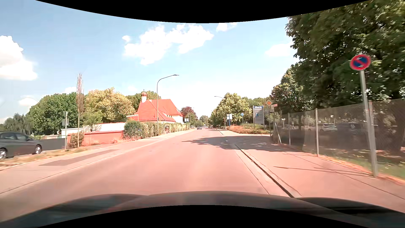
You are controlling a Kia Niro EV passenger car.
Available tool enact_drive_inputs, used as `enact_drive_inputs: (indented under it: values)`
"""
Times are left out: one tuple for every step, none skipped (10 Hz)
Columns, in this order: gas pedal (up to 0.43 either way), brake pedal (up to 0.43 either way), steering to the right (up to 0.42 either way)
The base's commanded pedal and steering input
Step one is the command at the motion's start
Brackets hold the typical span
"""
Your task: Follow the waypoints while adhering to traffic rules and regulations
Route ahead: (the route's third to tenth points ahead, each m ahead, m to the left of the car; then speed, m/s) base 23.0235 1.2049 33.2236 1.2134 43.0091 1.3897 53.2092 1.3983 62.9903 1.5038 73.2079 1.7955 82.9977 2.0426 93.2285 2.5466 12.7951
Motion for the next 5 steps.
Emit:
enact_drive_inputs:
  values:
    - [0.157, 0.0, -0.004]
    - [0.157, 0.0, -0.003]
    - [0.15, 0.0, -0.003]
    - [0.15, 0.0, -0.003]
    - [0.15, 0.0, -0.003]
